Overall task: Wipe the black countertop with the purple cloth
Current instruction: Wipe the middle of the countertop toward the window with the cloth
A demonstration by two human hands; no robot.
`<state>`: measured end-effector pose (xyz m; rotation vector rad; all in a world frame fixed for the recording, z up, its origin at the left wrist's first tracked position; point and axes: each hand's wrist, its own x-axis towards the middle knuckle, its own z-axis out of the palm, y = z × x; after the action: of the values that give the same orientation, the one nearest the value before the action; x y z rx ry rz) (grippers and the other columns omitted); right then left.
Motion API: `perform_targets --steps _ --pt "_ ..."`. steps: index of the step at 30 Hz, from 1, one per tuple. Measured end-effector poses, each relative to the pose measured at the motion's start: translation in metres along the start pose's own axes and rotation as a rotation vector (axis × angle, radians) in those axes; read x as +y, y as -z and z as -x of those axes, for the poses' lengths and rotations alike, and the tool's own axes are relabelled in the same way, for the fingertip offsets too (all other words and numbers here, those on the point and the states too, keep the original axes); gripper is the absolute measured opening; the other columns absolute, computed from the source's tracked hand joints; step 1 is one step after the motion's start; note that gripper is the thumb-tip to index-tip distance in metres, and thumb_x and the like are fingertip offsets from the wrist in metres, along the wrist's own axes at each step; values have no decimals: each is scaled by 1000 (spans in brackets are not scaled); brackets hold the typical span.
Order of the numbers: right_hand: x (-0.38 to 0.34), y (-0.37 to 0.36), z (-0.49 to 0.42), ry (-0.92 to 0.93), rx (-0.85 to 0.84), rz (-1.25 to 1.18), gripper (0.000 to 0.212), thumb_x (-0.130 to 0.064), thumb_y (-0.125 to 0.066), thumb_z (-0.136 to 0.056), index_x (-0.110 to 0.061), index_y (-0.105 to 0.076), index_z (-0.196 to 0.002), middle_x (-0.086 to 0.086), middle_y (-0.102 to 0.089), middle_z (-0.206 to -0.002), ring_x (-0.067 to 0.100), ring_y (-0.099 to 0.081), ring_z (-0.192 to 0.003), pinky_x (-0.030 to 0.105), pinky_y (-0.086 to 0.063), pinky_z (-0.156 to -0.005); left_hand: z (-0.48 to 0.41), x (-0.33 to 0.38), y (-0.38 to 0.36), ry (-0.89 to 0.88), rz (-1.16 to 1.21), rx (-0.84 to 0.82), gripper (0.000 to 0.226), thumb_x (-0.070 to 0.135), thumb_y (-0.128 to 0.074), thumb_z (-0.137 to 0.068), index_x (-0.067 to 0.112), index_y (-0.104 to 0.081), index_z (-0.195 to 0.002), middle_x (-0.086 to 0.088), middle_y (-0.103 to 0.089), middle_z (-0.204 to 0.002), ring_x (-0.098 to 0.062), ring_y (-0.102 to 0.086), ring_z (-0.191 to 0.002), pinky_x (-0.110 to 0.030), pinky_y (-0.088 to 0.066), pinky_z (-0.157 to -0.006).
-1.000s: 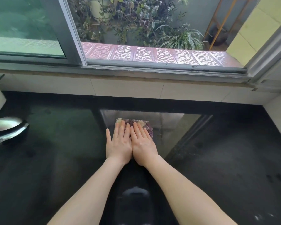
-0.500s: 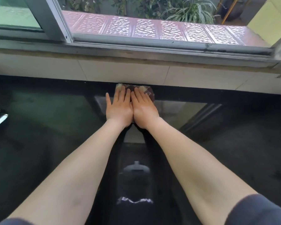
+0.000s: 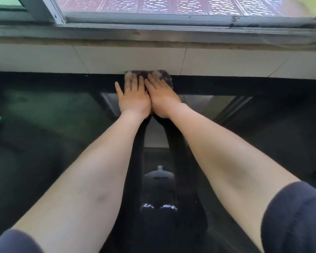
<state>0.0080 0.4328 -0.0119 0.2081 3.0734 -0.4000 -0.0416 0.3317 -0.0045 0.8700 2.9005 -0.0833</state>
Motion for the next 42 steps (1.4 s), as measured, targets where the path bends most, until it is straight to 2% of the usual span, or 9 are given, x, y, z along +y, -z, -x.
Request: perform_targets --steps 8,12,23,42 --pt "42 9 31 -76 6 -1 66 -21 -46 -95 -8 -11 -149 12 -4 -158 21 0 -144 31 2 -114 2 49 3 -98 0 -18 59 30 -19 -97 17 3 -150 -7 7 -159 -25 11 -144 -57 11 -112" --pt "53 13 35 -131 -29 -3 60 -19 -38 -98 -8 -9 -150 11 -2 -158 19 1 -144 30 3 -113 -3 57 1 -156 51 -44 56 33 -12 -98 19 2 -150 -6 8 -159 -24 12 -144 -56 13 -111" --pt "33 2 75 -160 44 -37 57 -24 -37 -99 -7 -14 -149 14 -9 -157 24 -5 -144 38 -5 -117 42 53 -6 -213 45 -23 55 34 -9 -99 19 1 -150 -5 7 -159 -22 11 -144 -58 9 -112" --pt "-37 -19 215 -213 -37 -58 58 -25 -28 -101 -15 -1 -151 3 6 -159 14 10 -143 28 10 -112 195 46 -19 -210 113 -84 55 36 -7 -99 19 6 -149 -2 13 -158 -19 19 -142 -54 9 -113"
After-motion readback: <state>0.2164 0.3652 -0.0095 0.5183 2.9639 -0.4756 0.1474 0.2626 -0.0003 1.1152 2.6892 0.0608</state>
